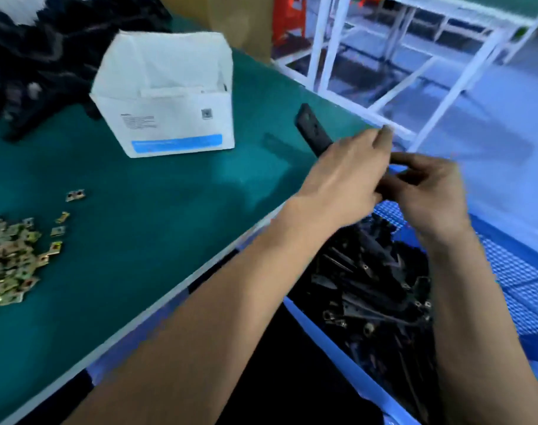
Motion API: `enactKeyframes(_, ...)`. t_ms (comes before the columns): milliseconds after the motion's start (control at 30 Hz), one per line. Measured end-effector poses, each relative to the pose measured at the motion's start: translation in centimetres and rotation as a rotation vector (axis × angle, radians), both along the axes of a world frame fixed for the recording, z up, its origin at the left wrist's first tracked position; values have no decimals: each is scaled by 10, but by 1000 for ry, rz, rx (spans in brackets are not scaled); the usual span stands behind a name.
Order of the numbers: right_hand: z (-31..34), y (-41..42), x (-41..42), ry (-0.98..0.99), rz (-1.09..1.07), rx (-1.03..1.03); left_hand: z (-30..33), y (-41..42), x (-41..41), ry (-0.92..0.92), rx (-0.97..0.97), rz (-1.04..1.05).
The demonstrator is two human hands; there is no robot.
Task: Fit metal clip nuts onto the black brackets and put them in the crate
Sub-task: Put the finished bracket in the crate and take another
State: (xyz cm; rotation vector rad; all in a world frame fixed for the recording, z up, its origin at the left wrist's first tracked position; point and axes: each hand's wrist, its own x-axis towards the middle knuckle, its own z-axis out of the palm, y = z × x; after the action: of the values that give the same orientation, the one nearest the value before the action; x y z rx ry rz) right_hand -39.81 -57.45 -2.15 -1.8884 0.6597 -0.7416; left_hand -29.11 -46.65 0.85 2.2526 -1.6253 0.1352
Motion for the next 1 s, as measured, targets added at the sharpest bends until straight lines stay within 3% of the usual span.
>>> enactKeyframes(133, -67, -38, -49, 398, -75, 26, -72, -25, -36, 239, 168, -122)
enactKeyframes(233, -106, -42, -69, 724, -28, -80, -127, -19, -53, 376, 329, -145)
enactKeyframes(400, -139, -40, -88, 1148, -12, -72, -188, 11, -60, 473, 520, -108)
enactKeyframes(467, -142, -41, -87, 1116, -125, -75, -191, 15, -59, 510, 486, -80)
enactKeyframes(567, -134, -40, -74, 985, -276, -91, -172, 4, -57, 554, 274, -41)
enactKeyframes(833, -46, 2, -9, 515, -245, -244, -46, -11, -20, 450, -380, 56)
enactKeyframes(1000, 21, 65, 45, 249, -79, -444, 7, 31, 16, 379, -669, 137)
